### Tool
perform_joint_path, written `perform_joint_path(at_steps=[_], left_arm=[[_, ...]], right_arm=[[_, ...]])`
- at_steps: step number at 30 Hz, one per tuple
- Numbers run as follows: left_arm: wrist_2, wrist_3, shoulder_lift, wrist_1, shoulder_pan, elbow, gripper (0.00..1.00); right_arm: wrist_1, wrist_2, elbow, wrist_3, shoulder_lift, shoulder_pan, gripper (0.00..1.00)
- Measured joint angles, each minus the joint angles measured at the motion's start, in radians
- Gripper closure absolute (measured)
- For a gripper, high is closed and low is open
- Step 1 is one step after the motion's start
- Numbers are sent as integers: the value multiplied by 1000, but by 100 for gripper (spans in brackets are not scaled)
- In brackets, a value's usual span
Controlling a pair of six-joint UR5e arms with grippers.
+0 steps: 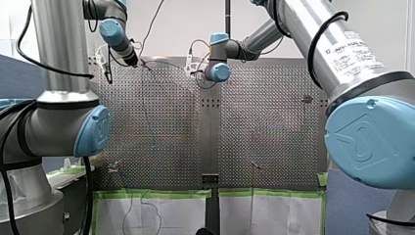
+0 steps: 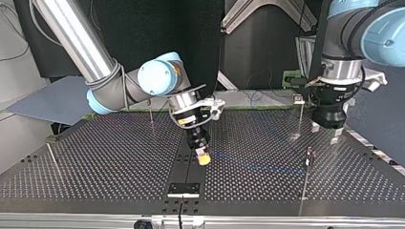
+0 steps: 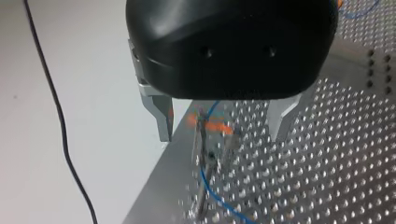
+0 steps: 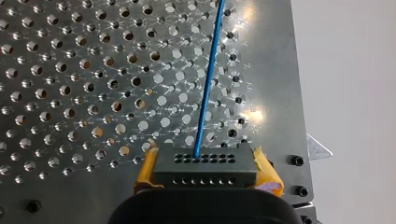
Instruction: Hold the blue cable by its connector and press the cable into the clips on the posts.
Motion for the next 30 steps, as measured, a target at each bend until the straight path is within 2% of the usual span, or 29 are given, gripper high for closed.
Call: perform_joint_path(at_steps=[5,11,19,23,30], left_arm=[[1,42,39,-35,-19,0,0],[0,88,49,-39,-41,-1,0],[-5,153,26,-38,-63,-3,0],[-22,182,8,-38,-72,-7,0],[-48,198,-2,-24,-82,-11,0]], right_arm=[[2,0,0,0,0,1,100],[2,1,0,0,0,1,100],[4,0,0,0,0,2,100],[6,0,0,0,0,3,100],[6,1,0,0,0,3,100]])
